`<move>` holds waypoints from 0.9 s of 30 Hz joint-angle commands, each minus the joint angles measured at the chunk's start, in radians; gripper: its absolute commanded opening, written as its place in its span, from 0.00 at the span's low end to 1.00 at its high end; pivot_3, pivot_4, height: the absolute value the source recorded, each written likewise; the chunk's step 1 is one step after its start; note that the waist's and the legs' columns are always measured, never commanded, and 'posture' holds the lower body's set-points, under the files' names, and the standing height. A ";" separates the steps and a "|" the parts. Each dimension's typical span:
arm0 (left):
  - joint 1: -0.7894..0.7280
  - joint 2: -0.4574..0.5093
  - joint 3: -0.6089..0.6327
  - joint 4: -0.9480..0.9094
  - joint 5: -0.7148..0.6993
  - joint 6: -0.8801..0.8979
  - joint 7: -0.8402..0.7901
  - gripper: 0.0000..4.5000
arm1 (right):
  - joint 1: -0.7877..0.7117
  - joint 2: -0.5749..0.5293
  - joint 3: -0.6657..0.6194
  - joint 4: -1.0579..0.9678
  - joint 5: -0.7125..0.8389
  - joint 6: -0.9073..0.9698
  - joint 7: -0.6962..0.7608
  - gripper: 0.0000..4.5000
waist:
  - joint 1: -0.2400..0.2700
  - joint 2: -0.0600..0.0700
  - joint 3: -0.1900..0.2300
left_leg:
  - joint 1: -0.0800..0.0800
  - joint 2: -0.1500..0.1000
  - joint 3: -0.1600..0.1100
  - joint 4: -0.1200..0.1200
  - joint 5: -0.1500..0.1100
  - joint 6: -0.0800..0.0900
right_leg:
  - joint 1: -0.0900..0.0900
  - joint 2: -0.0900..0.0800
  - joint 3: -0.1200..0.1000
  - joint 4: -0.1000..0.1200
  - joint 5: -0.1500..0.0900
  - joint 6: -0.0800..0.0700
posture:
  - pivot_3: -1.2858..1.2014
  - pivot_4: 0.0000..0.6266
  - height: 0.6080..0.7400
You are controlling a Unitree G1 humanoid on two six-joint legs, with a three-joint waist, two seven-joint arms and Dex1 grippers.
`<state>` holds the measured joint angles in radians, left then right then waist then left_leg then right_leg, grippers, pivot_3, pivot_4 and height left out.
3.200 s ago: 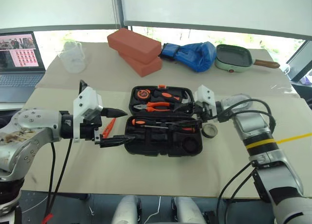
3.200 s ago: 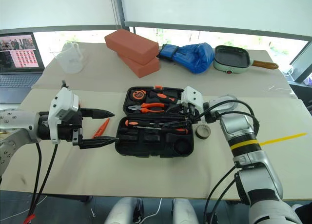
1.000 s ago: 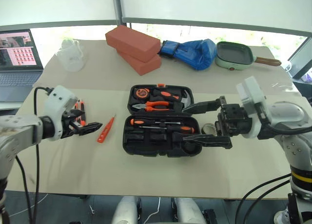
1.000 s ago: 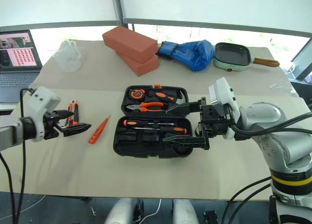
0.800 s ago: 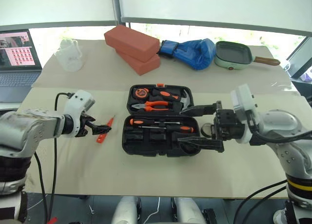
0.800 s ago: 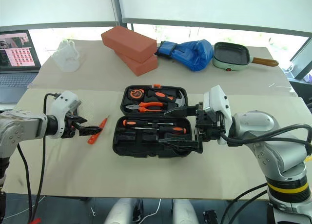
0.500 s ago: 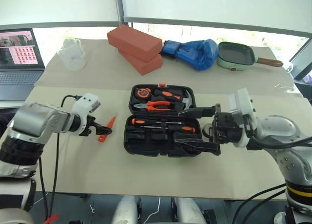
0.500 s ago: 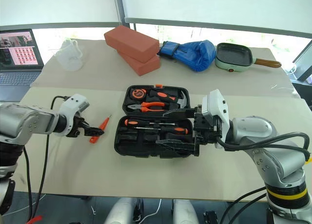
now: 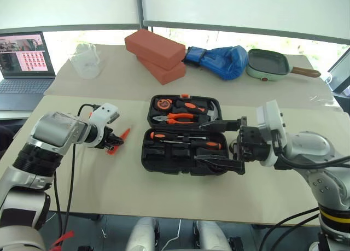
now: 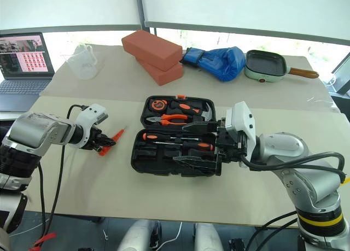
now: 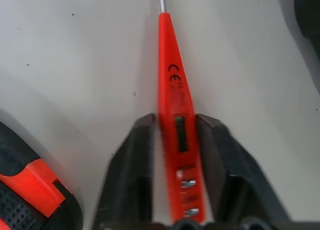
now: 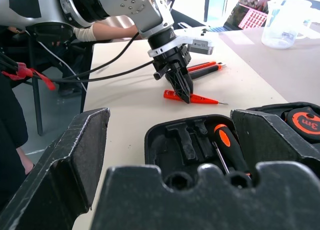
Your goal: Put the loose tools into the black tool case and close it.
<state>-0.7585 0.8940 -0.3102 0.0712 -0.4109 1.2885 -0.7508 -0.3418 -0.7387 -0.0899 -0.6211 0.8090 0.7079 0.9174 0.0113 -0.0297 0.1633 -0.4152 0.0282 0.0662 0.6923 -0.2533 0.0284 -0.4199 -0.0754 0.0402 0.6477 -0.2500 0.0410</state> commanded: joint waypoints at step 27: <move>-0.264 -0.106 -0.342 -0.033 0.335 -0.568 -0.692 0.09 | 0.205 -0.117 -0.153 -0.112 0.050 -0.014 -0.083 1.00 | -0.003 -0.002 0.001 | -0.008 0.000 -0.002 0.006 -0.001 0.002 | -0.003 0.002 -0.001 -0.001 0.001 0.002 | 0.52 0.24 0.99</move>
<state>-1.0012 0.7919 -0.6458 0.0416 -0.1005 0.6964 -1.4346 -0.1374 -0.8563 -0.2038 -0.7017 0.8319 0.6894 0.8574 0.0087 -0.0321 0.1646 -0.4236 0.0286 0.0640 0.6988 -0.2544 0.0305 -0.4230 -0.0736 0.0388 0.6464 -0.2490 0.0432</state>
